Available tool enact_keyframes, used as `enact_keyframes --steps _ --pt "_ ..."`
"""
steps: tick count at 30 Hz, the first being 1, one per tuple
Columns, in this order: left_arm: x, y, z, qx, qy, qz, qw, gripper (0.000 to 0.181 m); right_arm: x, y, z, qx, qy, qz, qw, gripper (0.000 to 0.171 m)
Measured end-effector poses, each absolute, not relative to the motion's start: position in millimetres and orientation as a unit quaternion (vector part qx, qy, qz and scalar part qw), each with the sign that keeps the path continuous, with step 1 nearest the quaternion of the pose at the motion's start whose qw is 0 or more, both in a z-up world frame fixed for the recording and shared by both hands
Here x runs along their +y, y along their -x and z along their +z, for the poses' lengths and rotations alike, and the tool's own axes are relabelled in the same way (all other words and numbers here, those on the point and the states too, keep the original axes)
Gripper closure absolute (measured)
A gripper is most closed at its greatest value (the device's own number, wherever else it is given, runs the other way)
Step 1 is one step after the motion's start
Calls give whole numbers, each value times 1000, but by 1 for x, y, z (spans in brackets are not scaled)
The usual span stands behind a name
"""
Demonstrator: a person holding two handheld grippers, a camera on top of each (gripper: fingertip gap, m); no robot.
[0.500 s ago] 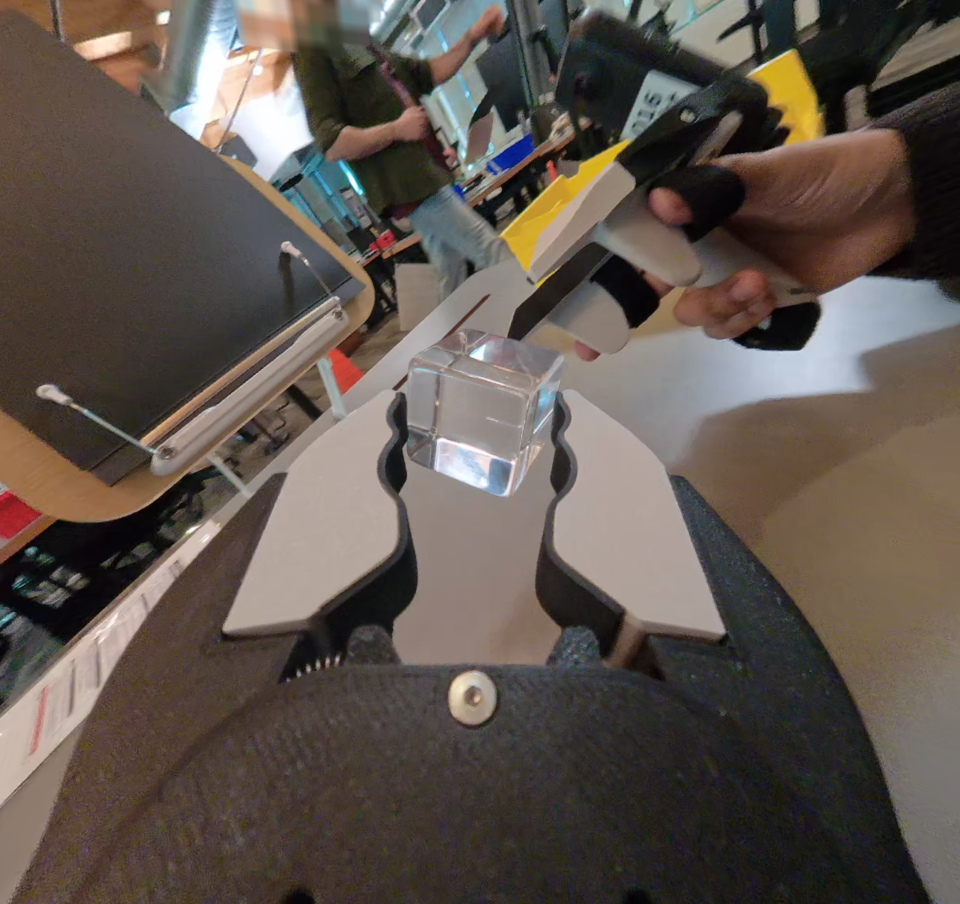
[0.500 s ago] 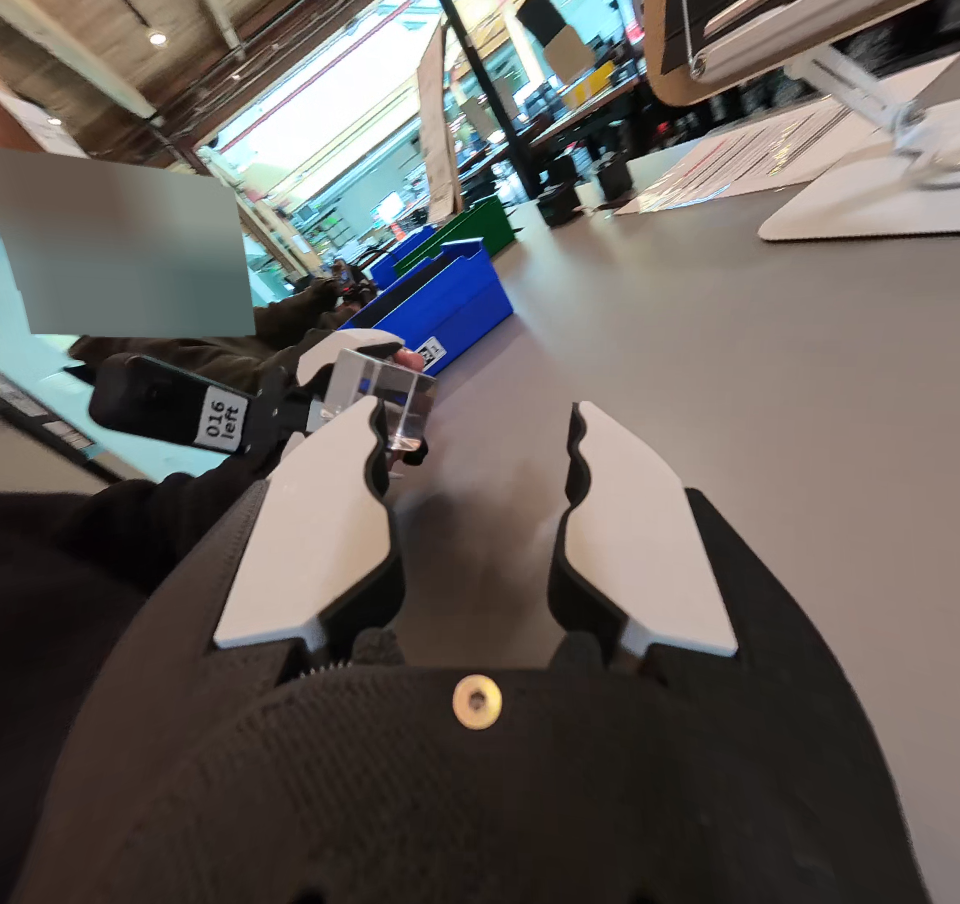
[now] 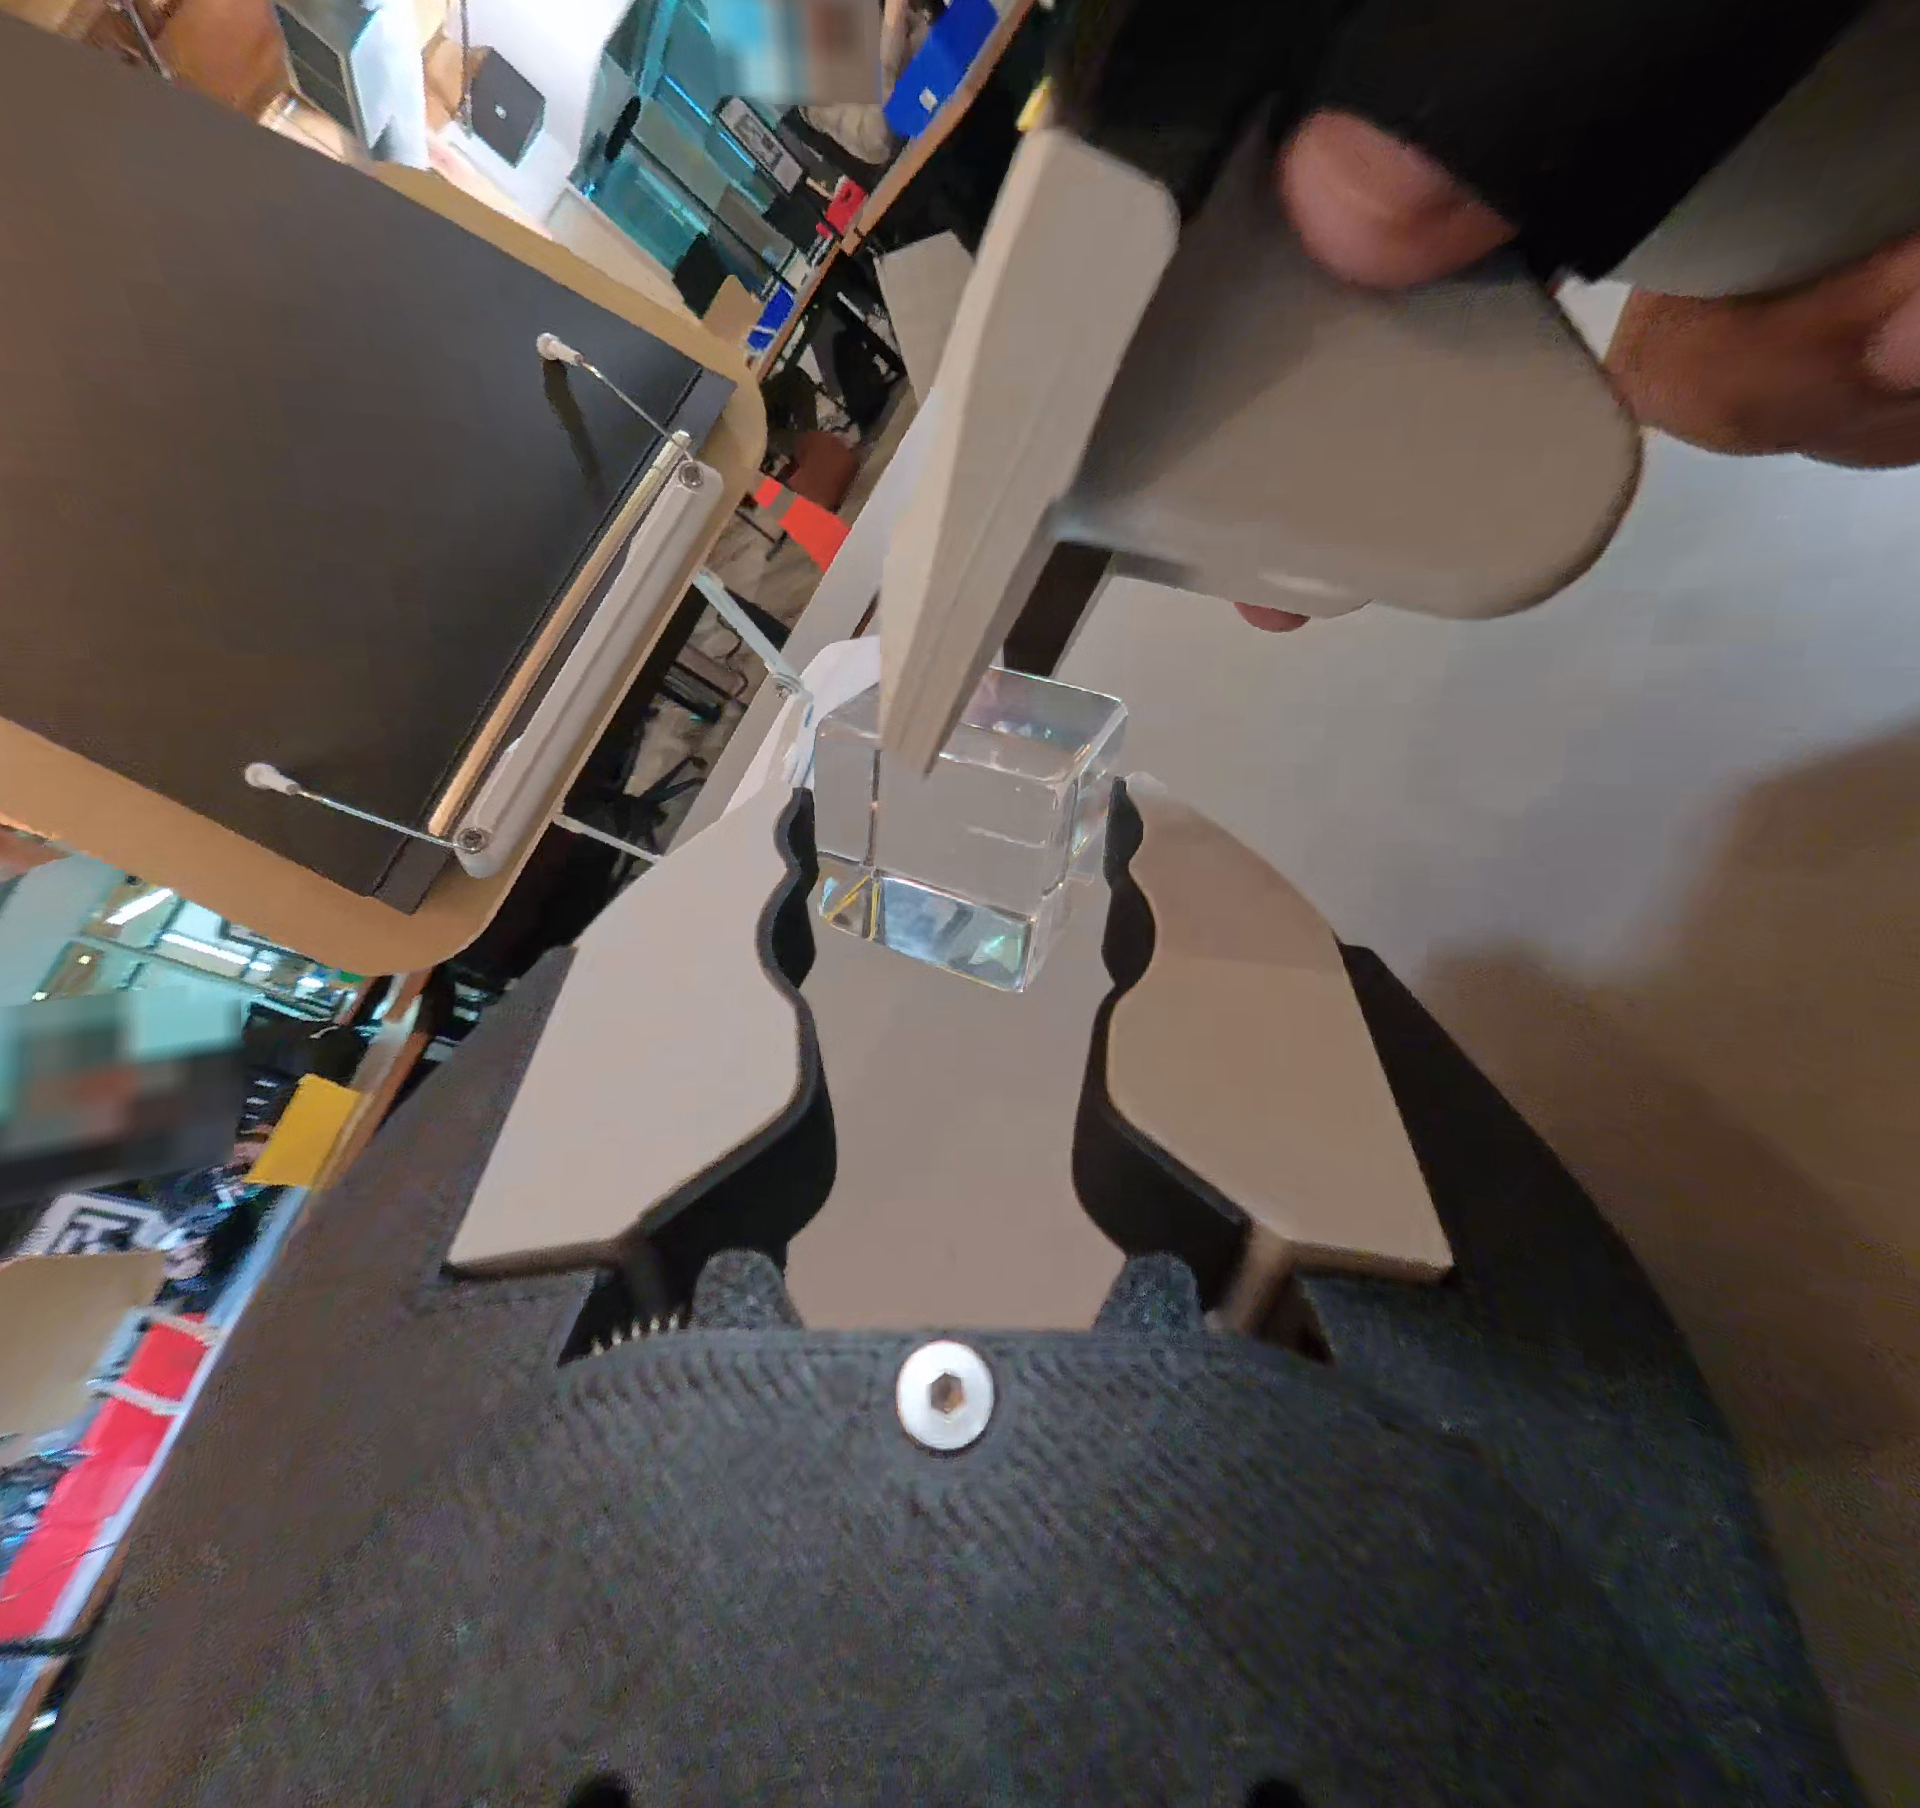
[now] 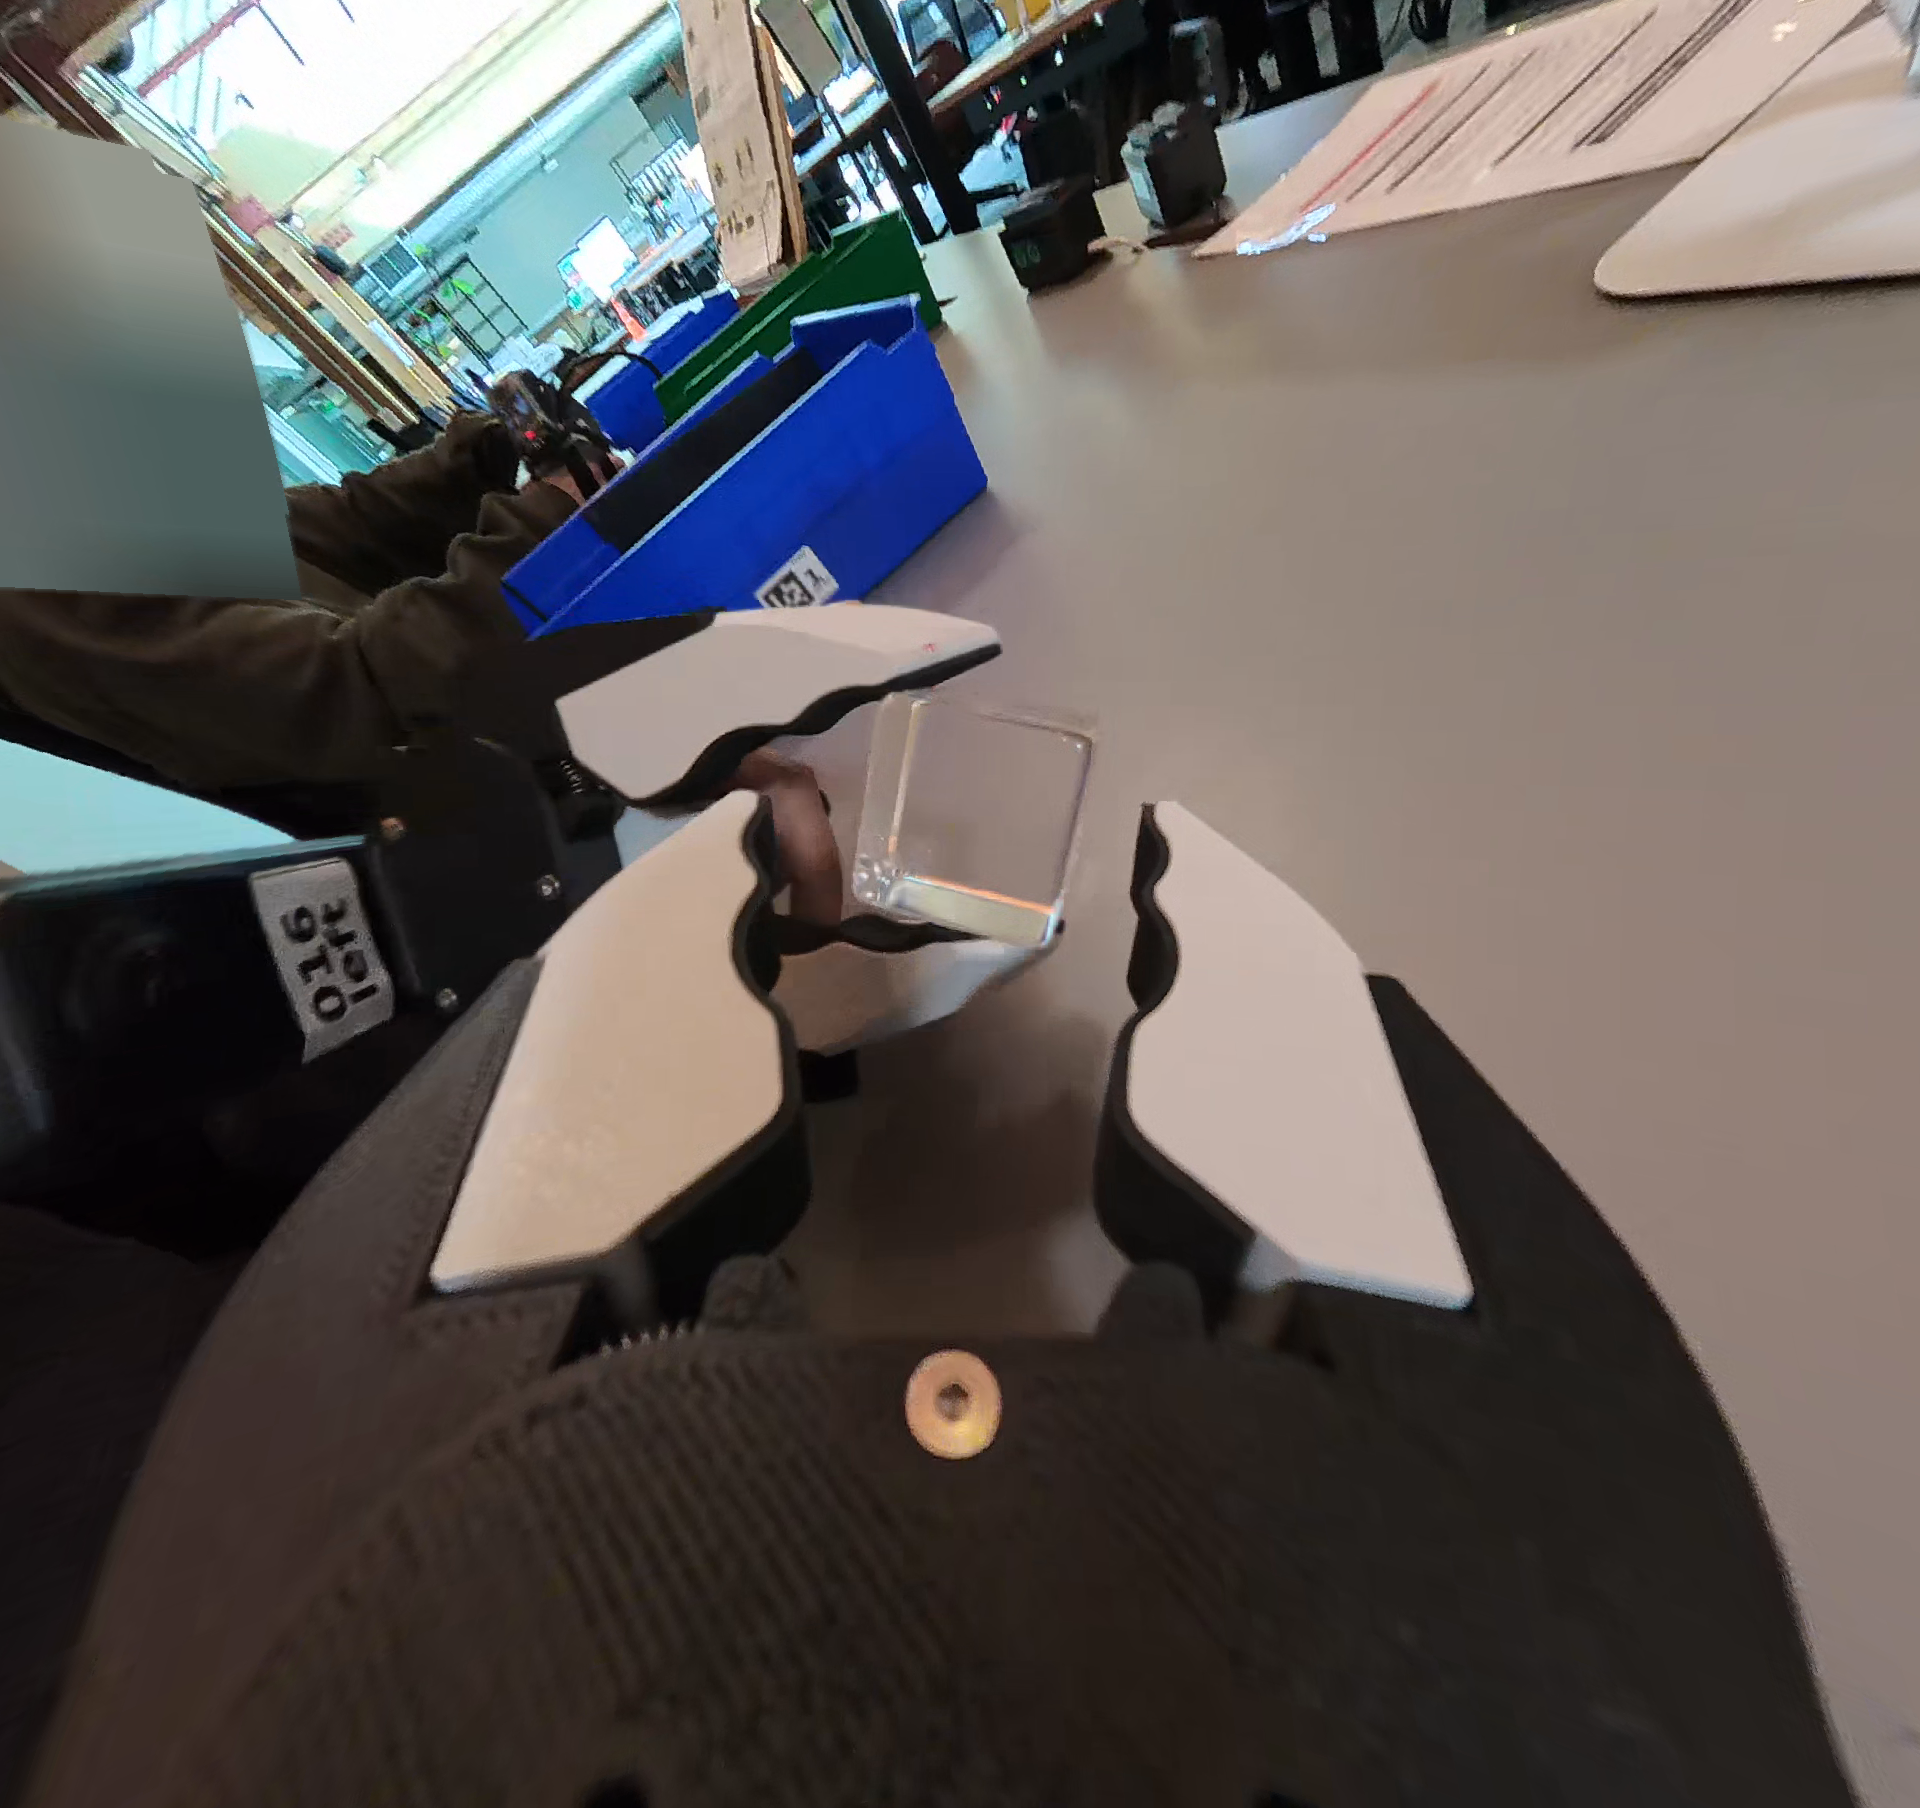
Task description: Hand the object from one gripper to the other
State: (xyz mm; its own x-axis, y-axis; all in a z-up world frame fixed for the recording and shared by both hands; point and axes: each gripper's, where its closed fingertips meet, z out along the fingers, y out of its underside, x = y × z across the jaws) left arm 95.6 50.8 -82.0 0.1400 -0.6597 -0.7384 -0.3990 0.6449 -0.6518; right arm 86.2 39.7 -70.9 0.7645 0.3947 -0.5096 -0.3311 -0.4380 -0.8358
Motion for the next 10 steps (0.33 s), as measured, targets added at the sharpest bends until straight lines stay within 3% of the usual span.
enact_keyframes --steps 4,10 --pt "43 -98 -88 664 396 -64 631 126 40 -83 -83 -20 797 322 511 121" --pt "39 -99 -86 661 397 -66 634 126 38 -82 -84 -26 802 329 498 125"
